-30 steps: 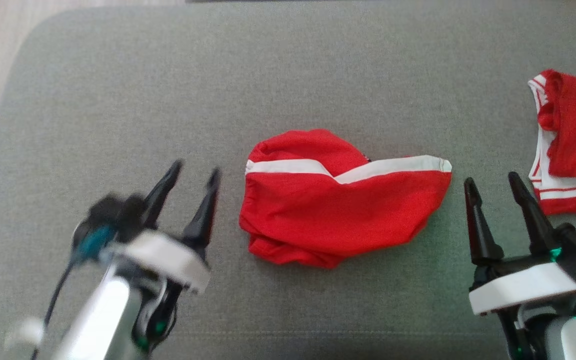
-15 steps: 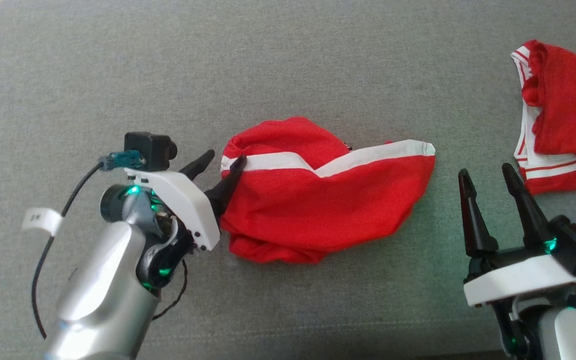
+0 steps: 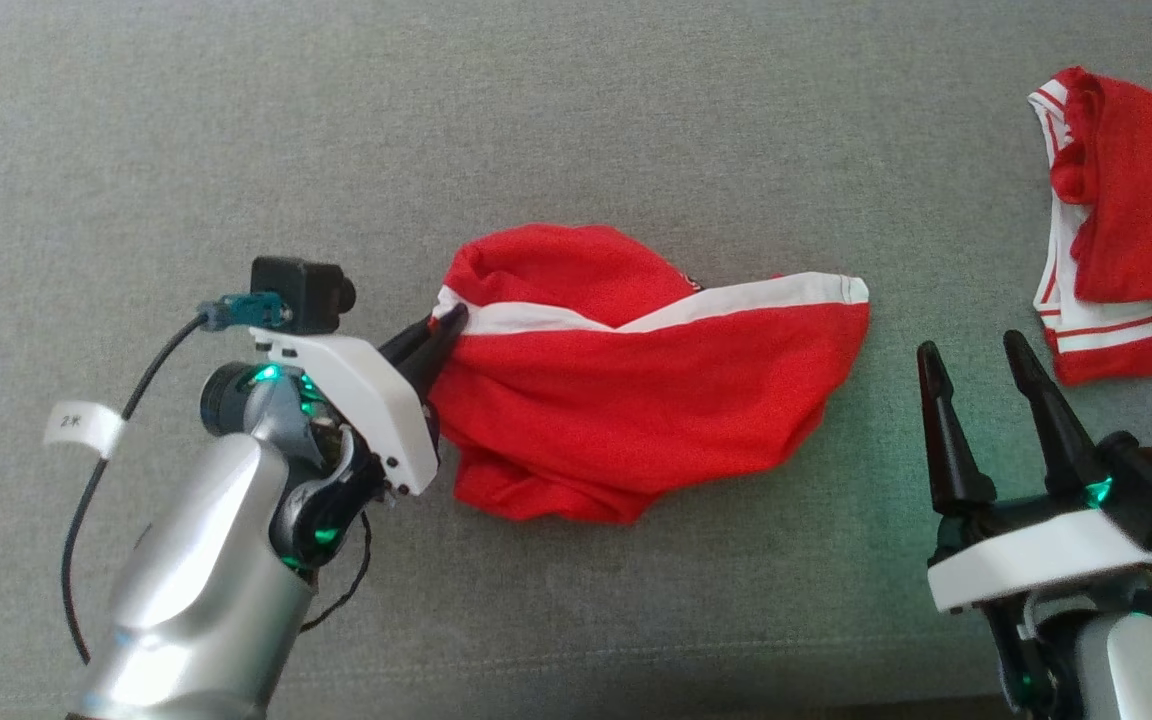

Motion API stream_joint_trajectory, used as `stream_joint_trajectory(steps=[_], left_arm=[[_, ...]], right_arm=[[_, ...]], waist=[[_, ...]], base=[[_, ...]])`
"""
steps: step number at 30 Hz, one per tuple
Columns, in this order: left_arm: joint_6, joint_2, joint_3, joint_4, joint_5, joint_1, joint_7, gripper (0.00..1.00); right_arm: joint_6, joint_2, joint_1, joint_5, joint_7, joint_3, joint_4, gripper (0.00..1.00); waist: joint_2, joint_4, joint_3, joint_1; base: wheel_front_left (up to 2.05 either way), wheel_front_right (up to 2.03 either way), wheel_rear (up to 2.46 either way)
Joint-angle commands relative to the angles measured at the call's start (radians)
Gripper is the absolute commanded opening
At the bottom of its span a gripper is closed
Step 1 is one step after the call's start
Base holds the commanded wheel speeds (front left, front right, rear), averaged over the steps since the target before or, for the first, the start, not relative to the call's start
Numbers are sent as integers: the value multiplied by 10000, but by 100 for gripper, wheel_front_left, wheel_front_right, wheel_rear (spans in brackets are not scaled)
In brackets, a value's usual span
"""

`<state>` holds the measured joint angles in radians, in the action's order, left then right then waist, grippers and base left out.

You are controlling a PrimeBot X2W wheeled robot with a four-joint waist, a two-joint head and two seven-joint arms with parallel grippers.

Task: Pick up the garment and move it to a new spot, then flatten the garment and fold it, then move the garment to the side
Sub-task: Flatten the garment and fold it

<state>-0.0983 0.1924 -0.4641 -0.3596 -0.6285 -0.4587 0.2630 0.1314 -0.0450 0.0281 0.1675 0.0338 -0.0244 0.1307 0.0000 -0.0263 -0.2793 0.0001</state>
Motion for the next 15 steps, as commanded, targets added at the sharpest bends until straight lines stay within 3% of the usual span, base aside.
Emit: stream_joint_trajectory(steps=[1,7,15], left_arm=[[-35,297,362,351,72,-494,-137,0],[-20,245,285,450,155,-556,-369,0],[-48,188,158,445,214,-768,-550,0]], right_arm=[[-7,-52,-382,47,-26,-145,220,100],[-7,-236,-1071,-143,610,46,-908,100],[-7,-652,-2886,377,1182,-484,-2950,100]], waist=[[0,10,3,-1],[0,129,-136,-1],[0,333,-484,-1]], base=[[0,0,0],[0,0,0],[0,0,0]])
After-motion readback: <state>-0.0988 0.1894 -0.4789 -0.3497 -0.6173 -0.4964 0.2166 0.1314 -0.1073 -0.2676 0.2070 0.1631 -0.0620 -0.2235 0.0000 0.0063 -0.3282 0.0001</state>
